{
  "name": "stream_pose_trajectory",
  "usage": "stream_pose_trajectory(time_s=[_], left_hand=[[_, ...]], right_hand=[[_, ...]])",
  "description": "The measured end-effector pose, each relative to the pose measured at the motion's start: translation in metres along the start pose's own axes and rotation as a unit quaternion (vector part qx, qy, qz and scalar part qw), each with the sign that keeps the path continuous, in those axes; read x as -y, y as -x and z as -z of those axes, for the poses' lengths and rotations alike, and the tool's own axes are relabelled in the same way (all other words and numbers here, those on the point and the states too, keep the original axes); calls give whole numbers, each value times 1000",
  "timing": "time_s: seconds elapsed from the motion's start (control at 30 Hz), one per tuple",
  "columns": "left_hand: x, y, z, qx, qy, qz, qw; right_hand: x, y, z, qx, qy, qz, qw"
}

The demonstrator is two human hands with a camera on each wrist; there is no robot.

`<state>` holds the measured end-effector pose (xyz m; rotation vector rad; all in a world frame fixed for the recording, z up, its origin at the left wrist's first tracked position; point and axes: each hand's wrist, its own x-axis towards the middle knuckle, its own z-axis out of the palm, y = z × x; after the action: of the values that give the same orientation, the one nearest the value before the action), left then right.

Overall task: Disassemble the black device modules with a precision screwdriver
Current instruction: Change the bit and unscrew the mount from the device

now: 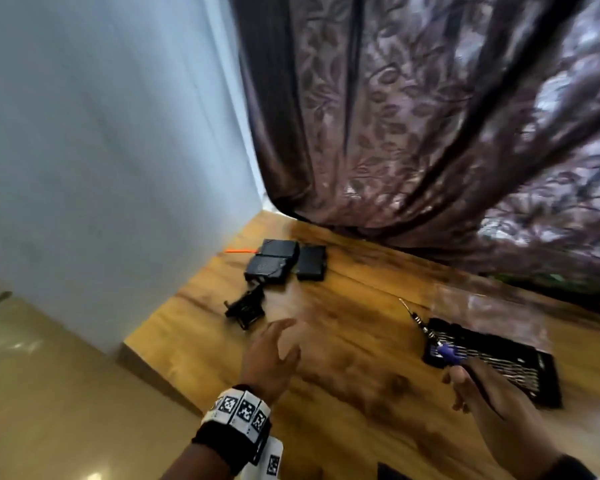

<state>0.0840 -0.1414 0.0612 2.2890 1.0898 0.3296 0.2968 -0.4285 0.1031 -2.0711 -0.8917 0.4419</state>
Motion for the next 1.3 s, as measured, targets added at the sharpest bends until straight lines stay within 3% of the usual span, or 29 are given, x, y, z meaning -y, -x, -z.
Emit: stream_pose_trajectory(time_s=[0.13, 0.23, 0.4, 0.6, 0.83, 1.1, 1.2, 1.3], left_hand=[[61, -27, 22, -58, 37, 55, 996], [99, -56, 34, -81, 5, 74, 994], [127, -98, 44, -6, -19, 85, 996], [130, -127, 33, 90, -19, -6, 996], [88, -127, -5, 192, -22, -146, 970], [-10, -112, -60, 354, -87, -295, 883], [-32, -104, -68, 377, -83, -324, 864], [-35, -100, -70, 361, -59, -331, 870]], right_hand=[[33, -22, -42, -3, 30, -5, 1000], [51, -30, -69, -9, 42, -15, 999], [64, -31, -95, -28, 37, -33, 998], [72, -20, -103, -65, 4, -79, 995], [55, 3, -94, -130, -22, -129, 983], [50, 27, -83, -133, -16, -165, 977], [45, 33, -76, -141, 27, -156, 977], [48, 38, -69, -130, 58, -155, 978]])
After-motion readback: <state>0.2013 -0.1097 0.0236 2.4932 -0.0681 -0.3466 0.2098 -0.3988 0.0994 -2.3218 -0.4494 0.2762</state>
